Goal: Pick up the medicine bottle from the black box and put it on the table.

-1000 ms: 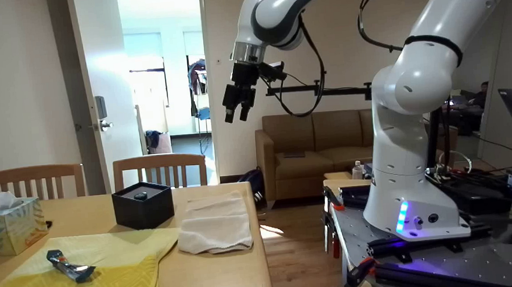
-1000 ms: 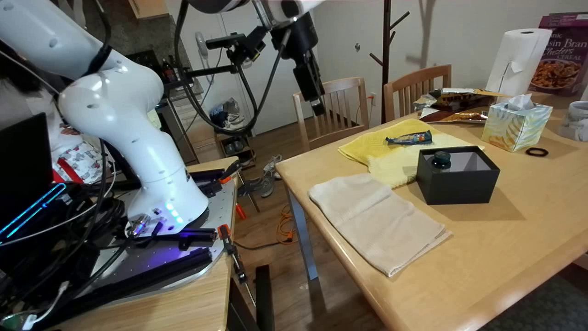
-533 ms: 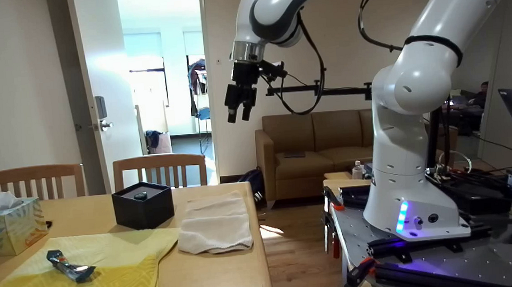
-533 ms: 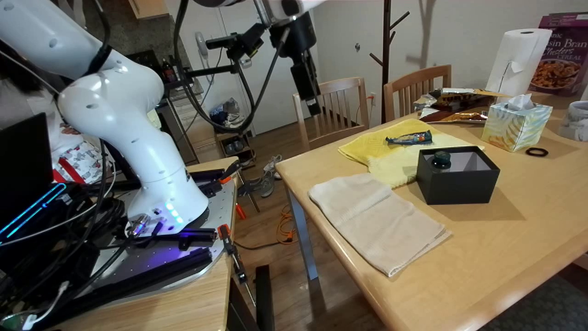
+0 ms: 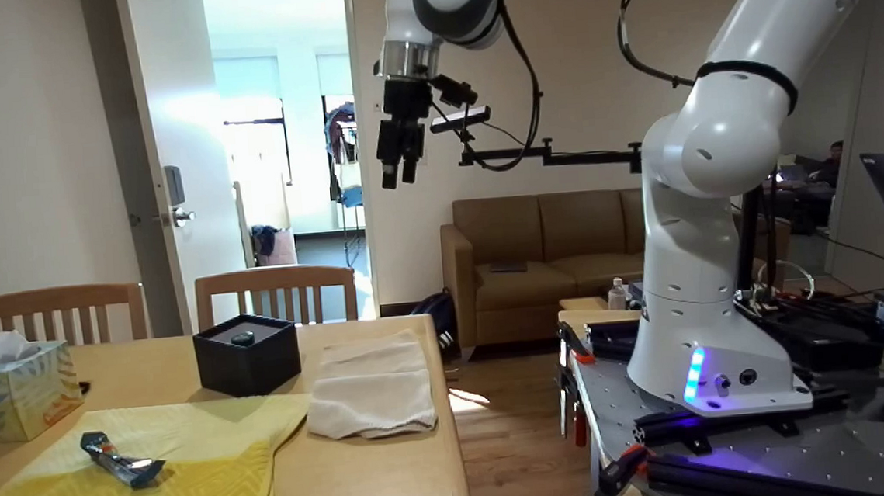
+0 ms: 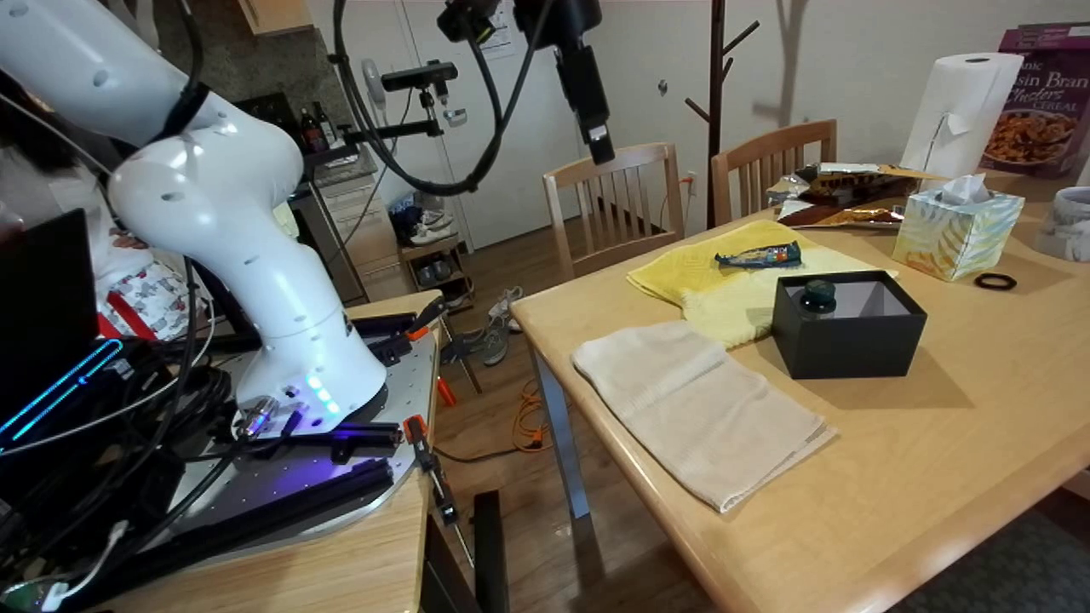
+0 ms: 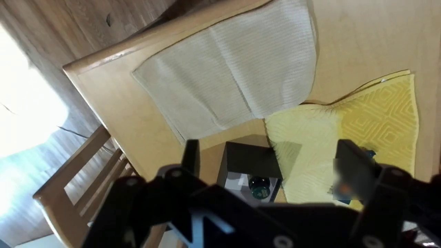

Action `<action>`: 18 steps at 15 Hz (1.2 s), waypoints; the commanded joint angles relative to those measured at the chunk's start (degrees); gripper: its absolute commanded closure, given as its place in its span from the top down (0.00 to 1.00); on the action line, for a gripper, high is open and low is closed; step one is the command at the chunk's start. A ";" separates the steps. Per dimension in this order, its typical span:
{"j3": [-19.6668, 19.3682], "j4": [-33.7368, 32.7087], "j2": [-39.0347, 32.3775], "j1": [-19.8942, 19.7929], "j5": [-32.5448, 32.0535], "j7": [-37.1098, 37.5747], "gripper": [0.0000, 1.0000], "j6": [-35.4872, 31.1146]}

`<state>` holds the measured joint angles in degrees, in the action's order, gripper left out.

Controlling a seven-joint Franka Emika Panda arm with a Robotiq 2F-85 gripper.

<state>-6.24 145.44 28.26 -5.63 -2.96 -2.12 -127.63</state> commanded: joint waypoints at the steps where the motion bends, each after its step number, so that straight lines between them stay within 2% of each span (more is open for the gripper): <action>1: -1.16 -6.42 -7.61 2.33 1.09 -7.20 1.00 2.92; 5: -2.07 -15.31 -18.79 4.27 3.48 -13.25 1.00 8.22; 9: -1.10 -24.89 -29.24 3.35 3.12 -15.88 1.00 11.81; 15: 0.72 -35.05 -41.64 1.72 4.09 -18.48 1.00 11.21; 18: 2.25 -38.31 -45.79 0.14 7.17 -22.91 1.00 11.49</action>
<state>-6.15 111.85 -13.21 -2.85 0.93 -19.49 -118.15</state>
